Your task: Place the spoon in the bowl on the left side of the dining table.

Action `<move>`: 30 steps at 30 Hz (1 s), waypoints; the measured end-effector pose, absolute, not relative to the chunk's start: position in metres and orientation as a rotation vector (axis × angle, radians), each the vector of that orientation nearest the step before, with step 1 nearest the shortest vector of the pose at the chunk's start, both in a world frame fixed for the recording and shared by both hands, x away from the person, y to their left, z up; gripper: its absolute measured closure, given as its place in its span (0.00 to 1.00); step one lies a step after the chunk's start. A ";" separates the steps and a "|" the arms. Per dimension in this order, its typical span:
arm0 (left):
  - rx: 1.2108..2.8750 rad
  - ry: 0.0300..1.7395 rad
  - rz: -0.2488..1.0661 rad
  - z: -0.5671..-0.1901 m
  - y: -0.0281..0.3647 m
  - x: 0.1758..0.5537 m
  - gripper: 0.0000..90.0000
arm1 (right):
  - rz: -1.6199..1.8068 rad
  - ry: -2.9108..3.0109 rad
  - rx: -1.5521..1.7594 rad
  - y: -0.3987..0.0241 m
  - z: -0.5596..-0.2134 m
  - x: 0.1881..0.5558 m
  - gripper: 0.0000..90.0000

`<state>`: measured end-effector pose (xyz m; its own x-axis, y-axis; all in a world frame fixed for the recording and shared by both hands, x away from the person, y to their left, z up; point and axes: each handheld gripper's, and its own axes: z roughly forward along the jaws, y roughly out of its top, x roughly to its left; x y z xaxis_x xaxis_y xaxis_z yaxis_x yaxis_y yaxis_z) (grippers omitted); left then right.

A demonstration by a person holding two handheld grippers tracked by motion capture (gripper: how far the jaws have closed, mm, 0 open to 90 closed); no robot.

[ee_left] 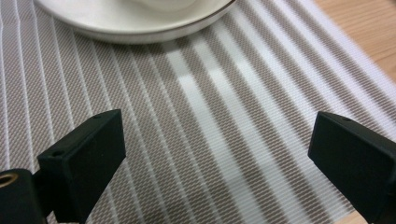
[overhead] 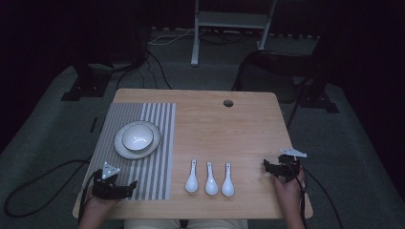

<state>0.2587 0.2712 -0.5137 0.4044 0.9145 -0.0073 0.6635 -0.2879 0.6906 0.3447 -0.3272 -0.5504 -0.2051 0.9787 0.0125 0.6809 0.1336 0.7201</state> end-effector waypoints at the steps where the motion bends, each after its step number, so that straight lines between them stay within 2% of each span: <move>1: 2.056 1.335 0.540 -0.512 0.269 0.259 0.04 | 0.840 1.949 1.591 -0.327 -0.550 0.345 0.13; 30: 2.146 1.056 0.461 -0.482 0.187 0.280 0.05 | 0.840 1.949 1.591 -0.327 -0.550 0.345 0.13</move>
